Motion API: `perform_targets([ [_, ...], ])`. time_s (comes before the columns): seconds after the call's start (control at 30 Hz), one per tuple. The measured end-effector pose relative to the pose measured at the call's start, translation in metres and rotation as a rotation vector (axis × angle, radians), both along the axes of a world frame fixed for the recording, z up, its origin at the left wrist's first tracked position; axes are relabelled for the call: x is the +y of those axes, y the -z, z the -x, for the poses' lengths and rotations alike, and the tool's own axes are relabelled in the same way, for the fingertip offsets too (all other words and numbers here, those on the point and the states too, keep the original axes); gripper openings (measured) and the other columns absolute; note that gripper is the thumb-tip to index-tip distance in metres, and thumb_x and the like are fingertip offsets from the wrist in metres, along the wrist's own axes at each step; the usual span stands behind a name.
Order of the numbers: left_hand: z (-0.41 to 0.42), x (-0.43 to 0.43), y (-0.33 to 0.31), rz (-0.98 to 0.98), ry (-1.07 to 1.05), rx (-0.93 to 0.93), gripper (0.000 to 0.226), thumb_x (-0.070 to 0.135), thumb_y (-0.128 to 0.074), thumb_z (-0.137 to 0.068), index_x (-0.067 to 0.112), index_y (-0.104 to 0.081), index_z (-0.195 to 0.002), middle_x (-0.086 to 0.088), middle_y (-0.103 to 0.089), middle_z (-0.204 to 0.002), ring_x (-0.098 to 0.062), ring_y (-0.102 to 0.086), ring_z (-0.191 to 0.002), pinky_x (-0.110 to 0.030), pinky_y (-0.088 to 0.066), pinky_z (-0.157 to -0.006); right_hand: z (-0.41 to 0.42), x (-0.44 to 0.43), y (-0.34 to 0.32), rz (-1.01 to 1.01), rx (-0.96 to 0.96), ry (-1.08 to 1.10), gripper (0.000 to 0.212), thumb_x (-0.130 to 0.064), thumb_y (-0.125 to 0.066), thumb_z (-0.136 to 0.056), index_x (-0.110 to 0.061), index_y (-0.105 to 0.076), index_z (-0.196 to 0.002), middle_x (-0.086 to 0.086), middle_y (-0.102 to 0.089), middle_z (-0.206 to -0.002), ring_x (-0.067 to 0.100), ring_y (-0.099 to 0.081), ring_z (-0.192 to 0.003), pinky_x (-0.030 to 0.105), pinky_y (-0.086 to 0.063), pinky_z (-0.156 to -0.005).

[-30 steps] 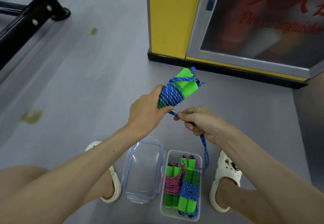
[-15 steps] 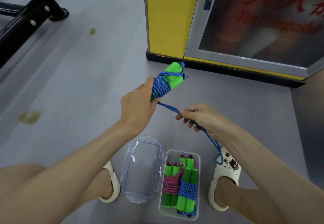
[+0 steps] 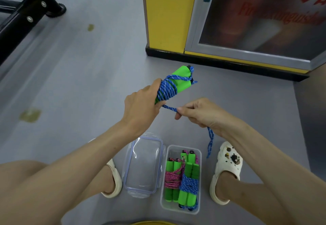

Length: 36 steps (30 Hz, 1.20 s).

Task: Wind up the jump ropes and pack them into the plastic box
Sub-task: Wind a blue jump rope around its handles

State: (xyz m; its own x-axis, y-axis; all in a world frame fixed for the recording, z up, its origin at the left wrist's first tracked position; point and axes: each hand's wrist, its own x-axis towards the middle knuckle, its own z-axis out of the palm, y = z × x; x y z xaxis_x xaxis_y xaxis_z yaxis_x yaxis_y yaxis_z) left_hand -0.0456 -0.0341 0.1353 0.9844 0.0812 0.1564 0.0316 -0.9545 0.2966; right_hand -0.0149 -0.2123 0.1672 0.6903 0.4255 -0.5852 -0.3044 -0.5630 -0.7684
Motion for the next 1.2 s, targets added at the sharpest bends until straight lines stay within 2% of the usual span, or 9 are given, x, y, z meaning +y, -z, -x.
perform_targets([
  [0.1,-0.002,0.000,0.001,-0.004,0.003,-0.033,0.051,0.038,-0.062,-0.089,0.021,-0.040,-0.132,-0.002,-0.065,-0.100,-0.031,-0.063,-0.082,-0.035,-0.043,-0.060,-0.004,0.001,0.002,0.017,-0.019,0.107,0.027,-0.030,-0.058,-0.093,-0.011,-0.073,-0.078,-0.003,-0.046,-0.053,0.007,-0.034,-0.048,0.017,-0.028,-0.047],
  [0.23,-0.002,-0.001,0.001,0.016,0.038,-0.055,0.054,0.035,-0.063,-0.089,0.020,-0.040,-0.135,-0.003,-0.063,-0.103,-0.028,-0.063,-0.083,-0.038,-0.051,-0.062,-0.008,0.000,0.004,-0.075,0.196,0.252,0.027,-0.026,-0.056,-0.094,-0.004,-0.070,-0.088,-0.004,-0.036,-0.044,0.007,-0.023,-0.039,0.017,-0.017,-0.037],
  [0.43,0.003,-0.008,0.001,-0.144,0.157,-0.125,0.065,0.018,-0.083,-0.068,0.011,-0.054,-0.126,-0.006,-0.064,-0.083,-0.026,-0.060,-0.060,-0.024,-0.031,-0.042,-0.013,0.002,0.001,-0.140,0.358,0.291,0.033,-0.030,-0.053,-0.095,0.001,-0.064,-0.100,-0.007,-0.023,-0.035,0.004,-0.015,-0.032,0.015,-0.012,-0.032],
  [0.7,0.004,-0.004,0.009,-0.175,0.214,-0.258,0.075,0.007,-0.080,-0.066,0.010,-0.048,-0.134,-0.009,-0.064,-0.091,-0.024,-0.058,-0.064,-0.027,-0.039,-0.046,-0.015,-0.002,0.000,-0.286,0.461,0.390,0.024,-0.029,-0.052,-0.094,-0.008,-0.056,-0.083,-0.007,-0.026,-0.038,0.003,-0.017,-0.033,0.014,-0.011,-0.033],
  [0.83,0.003,-0.001,0.012,-0.347,0.274,-0.366,0.062,-0.001,-0.055,-0.077,0.012,-0.036,-0.135,-0.011,-0.063,-0.097,-0.027,-0.057,-0.069,-0.035,-0.048,-0.057,-0.011,0.004,-0.003,-0.420,0.497,0.446,0.032,-0.046,-0.065,-0.072,-0.015,-0.056,-0.075,-0.006,-0.025,-0.044,0.003,-0.017,-0.037,0.013,-0.011,-0.034],
  [0.93,0.004,-0.004,0.013,-0.398,0.311,-0.405,0.056,0.001,-0.037,-0.081,0.011,-0.036,-0.136,-0.014,-0.063,-0.101,-0.028,-0.058,-0.072,-0.036,-0.050,-0.062,-0.011,0.009,0.000,-0.400,0.436,0.547,0.037,-0.052,-0.068,-0.075,-0.017,-0.055,-0.074,-0.006,-0.025,-0.043,0.004,-0.017,-0.037,0.014,-0.012,-0.032],
  [1.0,0.003,-0.004,0.017,-0.366,0.332,-0.395,0.059,0.007,-0.055,-0.081,0.012,-0.038,-0.138,-0.014,-0.062,-0.105,-0.028,-0.059,-0.076,-0.038,-0.050,-0.066,-0.011,0.010,0.004,-0.372,0.373,0.589,0.032,-0.044,-0.065,-0.083,-0.021,-0.049,-0.069,-0.006,-0.024,-0.040,0.005,-0.016,-0.035,0.015,-0.012,-0.032],
  [1.1,0.003,-0.003,0.017,-0.199,0.371,-0.254,0.070,0.047,-0.062,-0.082,0.016,-0.042,-0.141,-0.011,-0.057,-0.117,-0.027,-0.059,-0.091,-0.038,-0.049,-0.080,-0.015,0.004,0.004,-0.333,0.250,0.558,0.028,-0.035,-0.065,-0.085,-0.022,-0.047,-0.069,-0.006,-0.023,-0.040,0.006,-0.014,-0.037,0.017,-0.010,-0.034],
  [1.2,0.001,-0.003,-0.007,0.363,0.205,0.099,0.072,0.066,-0.054,-0.081,0.026,-0.044,-0.140,0.001,-0.054,-0.115,-0.014,-0.056,-0.098,-0.025,-0.048,-0.079,-0.017,-0.004,0.001,-0.291,0.187,0.433,0.022,-0.032,-0.067,-0.084,-0.019,-0.052,-0.073,-0.007,-0.024,-0.043,0.007,-0.014,-0.039,0.018,-0.011,-0.037],
])
